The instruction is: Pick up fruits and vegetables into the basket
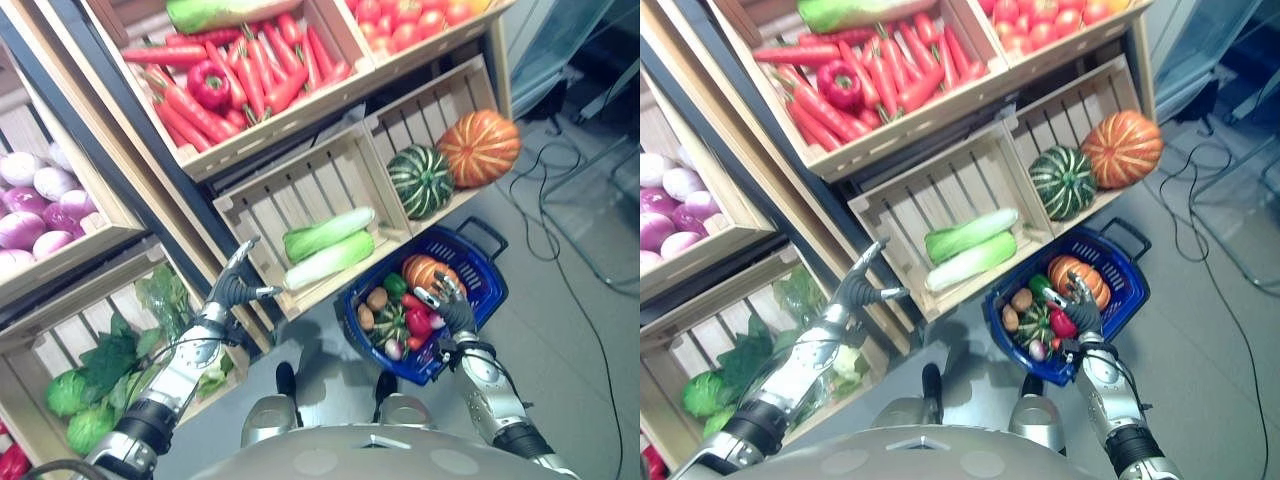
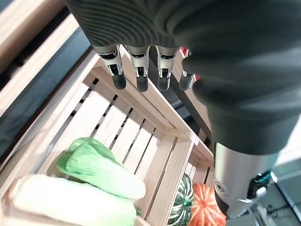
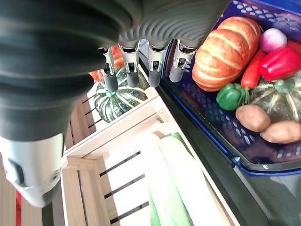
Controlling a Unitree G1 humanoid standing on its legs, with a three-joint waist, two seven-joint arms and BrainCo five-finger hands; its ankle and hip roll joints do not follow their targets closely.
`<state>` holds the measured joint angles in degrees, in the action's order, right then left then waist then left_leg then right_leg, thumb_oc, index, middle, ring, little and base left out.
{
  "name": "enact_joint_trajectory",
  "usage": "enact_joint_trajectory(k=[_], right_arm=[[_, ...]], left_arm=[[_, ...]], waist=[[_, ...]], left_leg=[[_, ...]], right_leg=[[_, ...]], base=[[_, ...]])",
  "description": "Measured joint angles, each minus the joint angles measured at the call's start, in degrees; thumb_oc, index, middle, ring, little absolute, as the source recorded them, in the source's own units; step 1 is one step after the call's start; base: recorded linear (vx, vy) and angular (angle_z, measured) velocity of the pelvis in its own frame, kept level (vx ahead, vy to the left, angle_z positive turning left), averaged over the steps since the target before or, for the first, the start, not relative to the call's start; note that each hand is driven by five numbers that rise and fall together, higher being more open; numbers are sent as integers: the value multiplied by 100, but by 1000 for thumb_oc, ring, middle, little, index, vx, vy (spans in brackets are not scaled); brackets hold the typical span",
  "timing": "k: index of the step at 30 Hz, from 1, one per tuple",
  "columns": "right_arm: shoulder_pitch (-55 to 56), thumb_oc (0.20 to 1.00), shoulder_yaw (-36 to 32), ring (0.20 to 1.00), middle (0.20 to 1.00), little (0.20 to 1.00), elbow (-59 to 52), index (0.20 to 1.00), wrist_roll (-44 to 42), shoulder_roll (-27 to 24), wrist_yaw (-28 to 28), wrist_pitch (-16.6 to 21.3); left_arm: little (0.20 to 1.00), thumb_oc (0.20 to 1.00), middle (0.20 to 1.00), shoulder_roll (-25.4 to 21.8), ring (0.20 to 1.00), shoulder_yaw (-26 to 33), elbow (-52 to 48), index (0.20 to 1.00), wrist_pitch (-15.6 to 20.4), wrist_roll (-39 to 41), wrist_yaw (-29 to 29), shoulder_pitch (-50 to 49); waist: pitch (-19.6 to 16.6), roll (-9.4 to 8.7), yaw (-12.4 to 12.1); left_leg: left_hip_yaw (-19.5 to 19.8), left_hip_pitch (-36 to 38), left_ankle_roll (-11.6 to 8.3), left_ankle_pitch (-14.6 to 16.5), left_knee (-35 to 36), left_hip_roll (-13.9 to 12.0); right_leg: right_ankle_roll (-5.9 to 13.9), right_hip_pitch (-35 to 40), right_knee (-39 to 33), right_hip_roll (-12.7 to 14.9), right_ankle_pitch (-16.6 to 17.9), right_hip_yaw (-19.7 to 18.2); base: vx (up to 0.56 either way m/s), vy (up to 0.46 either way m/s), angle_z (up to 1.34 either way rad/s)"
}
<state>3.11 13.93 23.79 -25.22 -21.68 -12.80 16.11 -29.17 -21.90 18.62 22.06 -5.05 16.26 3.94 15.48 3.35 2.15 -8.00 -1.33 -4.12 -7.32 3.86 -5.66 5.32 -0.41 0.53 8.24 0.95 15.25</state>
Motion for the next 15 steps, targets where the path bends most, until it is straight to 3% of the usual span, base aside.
enact_joint_trajectory(k=[3, 6, 11, 15], right_arm=[[-433, 1000, -9, 1000, 1000, 1000, -66, 1000, 77, -95, -284, 29], [-836, 1000, 56, 1000, 1000, 1000, -258, 1000, 237, -265, -555, 31], [-1237, 1000, 110, 1000, 1000, 1000, -594, 1000, 238, -554, -799, -11], [-1427, 1000, 239, 1000, 1000, 1000, -828, 1000, 300, -721, -798, -208]], left_arm=[[1000, 1000, 1000, -152, 1000, -99, 1, 1000, 58, -83, 302, 541], [1000, 1000, 1000, -228, 1000, -176, 1, 1000, 32, -186, 635, 1203], [1000, 1000, 1000, -523, 1000, -335, 20, 1000, -441, -290, 1142, 2234], [1000, 1000, 1000, -567, 1000, -324, 135, 1000, -713, -291, 1415, 2612]], waist=[[409, 70, 130], [847, 69, 217], [1462, 2, 340], [1559, 10, 534]], left_leg=[[-24, -319, 42, -28, -186, 13], [-54, -660, 81, -2, -476, 64], [-239, -1262, 58, 30, -940, 96], [-313, -1659, 4, 38, -1169, 56]], right_leg=[[-8, -407, 347, 37, -32, -78], [-13, -1042, 1156, 192, -338, -245], [-166, -2075, 2273, 317, -660, -570], [-269, -2634, 2694, 306, -751, -722]], base=[[-74, 0, -9], [-46, -40, -9], [-31, 1, -16], [12, 24, -13]])
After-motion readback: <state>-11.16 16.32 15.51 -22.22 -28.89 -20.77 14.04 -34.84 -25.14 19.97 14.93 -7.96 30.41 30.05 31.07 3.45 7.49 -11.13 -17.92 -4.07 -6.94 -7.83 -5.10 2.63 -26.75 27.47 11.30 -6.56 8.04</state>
